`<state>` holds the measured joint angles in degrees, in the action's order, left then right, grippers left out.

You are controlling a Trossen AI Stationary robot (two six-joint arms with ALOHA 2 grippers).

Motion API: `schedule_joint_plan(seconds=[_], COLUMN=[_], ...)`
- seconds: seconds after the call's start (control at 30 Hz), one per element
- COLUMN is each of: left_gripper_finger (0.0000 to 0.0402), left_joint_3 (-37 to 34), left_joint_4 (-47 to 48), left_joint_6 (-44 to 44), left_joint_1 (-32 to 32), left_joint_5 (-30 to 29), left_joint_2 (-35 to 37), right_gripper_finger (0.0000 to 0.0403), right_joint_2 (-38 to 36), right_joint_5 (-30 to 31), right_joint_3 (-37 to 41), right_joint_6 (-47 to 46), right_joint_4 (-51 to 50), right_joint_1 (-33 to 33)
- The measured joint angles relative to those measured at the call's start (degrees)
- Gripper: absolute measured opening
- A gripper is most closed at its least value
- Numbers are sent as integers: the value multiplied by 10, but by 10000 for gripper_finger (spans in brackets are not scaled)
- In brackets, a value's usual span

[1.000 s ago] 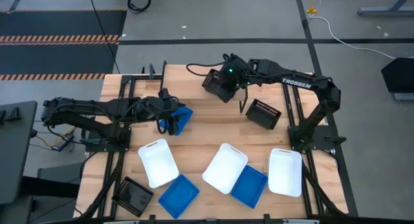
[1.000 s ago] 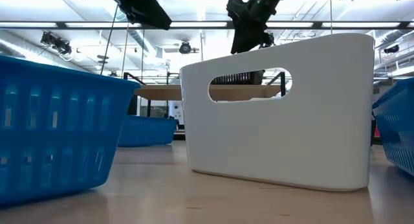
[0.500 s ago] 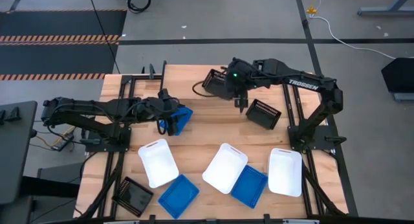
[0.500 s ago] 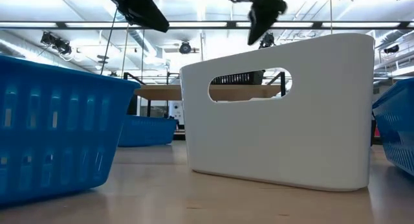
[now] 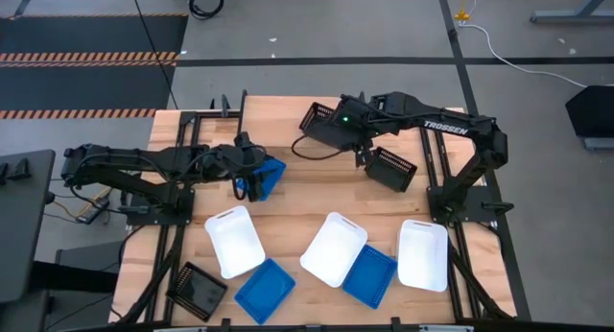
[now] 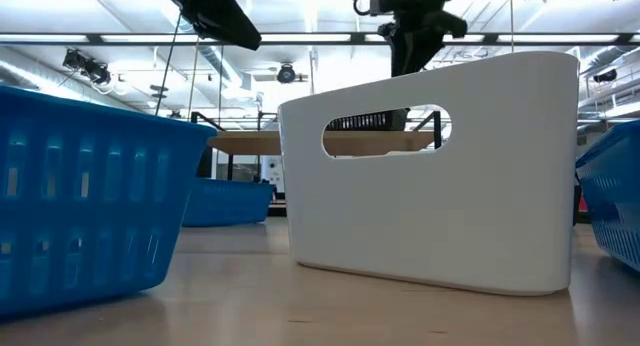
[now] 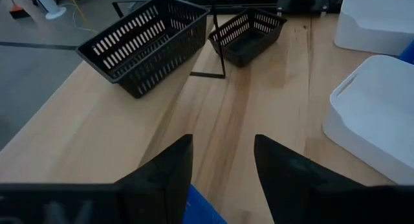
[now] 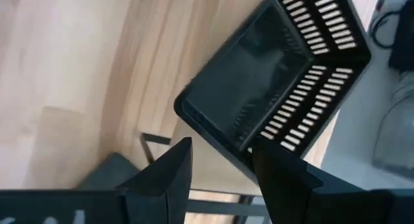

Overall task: Stack baskets on shelf by color
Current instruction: Put the top right black bin on the shelf

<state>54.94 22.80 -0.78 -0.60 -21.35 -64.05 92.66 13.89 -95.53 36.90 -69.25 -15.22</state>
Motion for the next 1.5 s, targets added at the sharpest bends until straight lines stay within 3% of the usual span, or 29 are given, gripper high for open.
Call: schedule_joint_plan(seconds=[0.47, 0.67, 1.03, 1.33, 1.5], left_gripper_finger=[172, 172, 172, 172, 172], left_joint_3=[0, 0, 0, 0, 0], left_joint_4=[1, 1, 1, 0, 0], left_joint_6=[2, 6, 6, 5, 4], left_joint_1=[0, 0, 0, 0, 0], left_joint_5=[0, 0, 0, 0, 0], left_joint_2=[0, 0, 0, 0, 0], right_gripper_finger=[157, 110, 21, 40, 27], right_joint_2=[1, 1, 1, 1, 1], right_joint_5=[-13, -50, -65, -66, -67], right_joint_3=[72, 71, 71, 71, 71], right_joint_6=[-2, -50, -75, -143, -163], right_joint_4=[79, 80, 79, 134, 146], right_joint_1=[-38, -38, -22, -17, -17])
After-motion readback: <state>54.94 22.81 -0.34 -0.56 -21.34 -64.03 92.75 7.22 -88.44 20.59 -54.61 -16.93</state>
